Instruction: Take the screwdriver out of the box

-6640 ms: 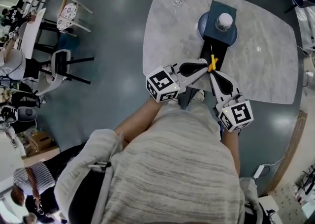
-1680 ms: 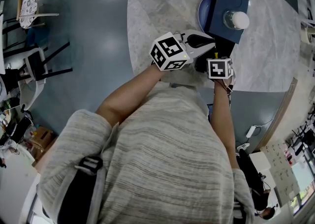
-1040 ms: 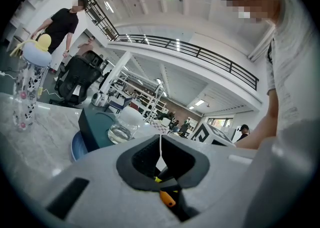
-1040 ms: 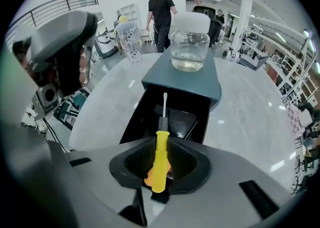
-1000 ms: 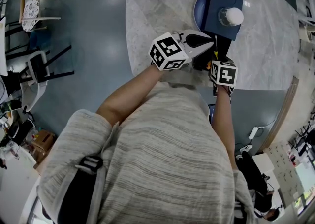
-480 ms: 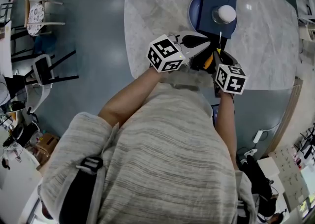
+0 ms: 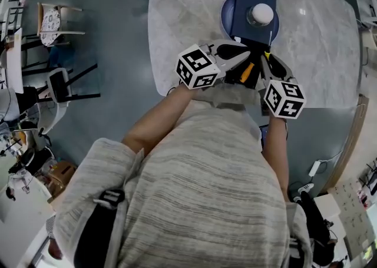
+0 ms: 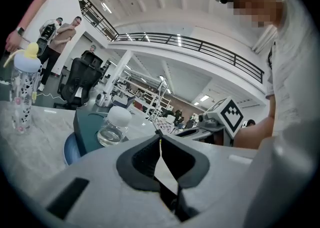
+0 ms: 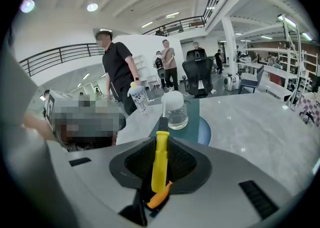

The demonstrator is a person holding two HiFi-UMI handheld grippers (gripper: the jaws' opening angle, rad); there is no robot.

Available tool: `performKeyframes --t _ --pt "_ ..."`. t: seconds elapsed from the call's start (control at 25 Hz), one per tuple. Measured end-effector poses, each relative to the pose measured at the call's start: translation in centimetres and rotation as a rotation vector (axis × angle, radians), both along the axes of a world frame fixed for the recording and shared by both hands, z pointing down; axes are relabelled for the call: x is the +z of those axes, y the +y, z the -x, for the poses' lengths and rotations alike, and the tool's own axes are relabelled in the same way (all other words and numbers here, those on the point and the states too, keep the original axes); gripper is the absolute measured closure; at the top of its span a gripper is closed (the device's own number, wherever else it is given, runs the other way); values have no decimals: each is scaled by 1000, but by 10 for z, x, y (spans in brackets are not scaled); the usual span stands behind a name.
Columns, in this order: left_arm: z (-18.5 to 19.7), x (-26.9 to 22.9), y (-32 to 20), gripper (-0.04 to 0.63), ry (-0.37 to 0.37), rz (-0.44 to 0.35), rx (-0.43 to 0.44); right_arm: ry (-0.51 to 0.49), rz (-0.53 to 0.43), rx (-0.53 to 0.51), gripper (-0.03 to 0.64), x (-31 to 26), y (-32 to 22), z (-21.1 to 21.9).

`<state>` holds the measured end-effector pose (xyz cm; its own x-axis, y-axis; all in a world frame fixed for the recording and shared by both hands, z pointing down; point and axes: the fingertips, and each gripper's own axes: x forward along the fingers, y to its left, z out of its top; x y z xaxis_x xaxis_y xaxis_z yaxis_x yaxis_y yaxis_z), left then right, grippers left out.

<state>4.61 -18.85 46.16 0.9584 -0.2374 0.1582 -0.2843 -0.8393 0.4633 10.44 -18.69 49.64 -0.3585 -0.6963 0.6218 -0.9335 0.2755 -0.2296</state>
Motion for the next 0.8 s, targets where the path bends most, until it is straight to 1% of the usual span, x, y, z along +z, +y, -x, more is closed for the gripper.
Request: performKeyframes --t 0.16,0.36,0.56,0.68,0.8 --pt "-8 -2 2 572 -18 -7 -2 -44 -43 -7 543 -17 -4 -6" --pt "-21 2 11 572 -63 -24 -6 -88 -100 -24 543 -37 -6 -17" --pt "-35 4 22 572 -79 -30 -12 -120 -161 -49 543 -58 -4 -26" --pt "-41 8 22 572 -113 -25 -22 -149 -198 -53 543 -69 -8 -33" --pt "-49 18 22 572 -162 -10 -41 -168 -214 -63 543 -73 -11 -43"
